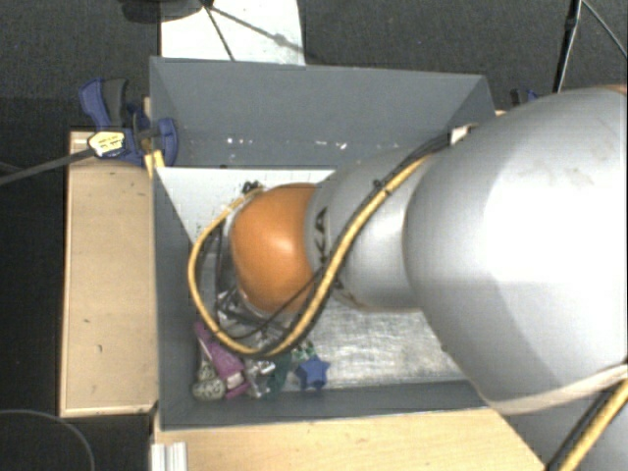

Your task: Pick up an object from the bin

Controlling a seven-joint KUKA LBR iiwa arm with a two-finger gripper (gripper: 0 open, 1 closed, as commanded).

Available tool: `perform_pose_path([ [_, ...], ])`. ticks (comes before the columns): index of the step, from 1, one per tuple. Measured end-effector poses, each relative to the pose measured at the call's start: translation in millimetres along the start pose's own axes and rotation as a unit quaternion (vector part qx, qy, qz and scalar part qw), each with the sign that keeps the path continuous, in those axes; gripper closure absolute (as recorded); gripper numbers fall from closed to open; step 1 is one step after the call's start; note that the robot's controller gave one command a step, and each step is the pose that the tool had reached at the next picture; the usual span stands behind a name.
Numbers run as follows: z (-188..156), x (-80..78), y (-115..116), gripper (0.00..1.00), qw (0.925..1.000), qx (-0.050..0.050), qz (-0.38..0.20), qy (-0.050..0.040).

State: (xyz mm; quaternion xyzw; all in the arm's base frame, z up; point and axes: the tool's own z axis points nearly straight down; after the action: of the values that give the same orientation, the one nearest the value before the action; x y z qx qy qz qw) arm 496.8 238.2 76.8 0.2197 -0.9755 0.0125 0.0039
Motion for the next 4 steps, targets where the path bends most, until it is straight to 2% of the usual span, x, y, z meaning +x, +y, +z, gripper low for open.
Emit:
perform_pose_path([
  [1,-2,10.2,-1,0.00,0.9996,-0.004,-0.023,-0.0178],
  [2,-148,11.8,-59,0.00,0.9759,-0.008,-0.218,-0.0133],
  [3,-21,0.4,-65,0.00,0.9204,-0.007,-0.391,-0.0142],
  [4,-21,1.6,-66,1.00,0.9213,-0.007,-0.389,-0.0127],
])
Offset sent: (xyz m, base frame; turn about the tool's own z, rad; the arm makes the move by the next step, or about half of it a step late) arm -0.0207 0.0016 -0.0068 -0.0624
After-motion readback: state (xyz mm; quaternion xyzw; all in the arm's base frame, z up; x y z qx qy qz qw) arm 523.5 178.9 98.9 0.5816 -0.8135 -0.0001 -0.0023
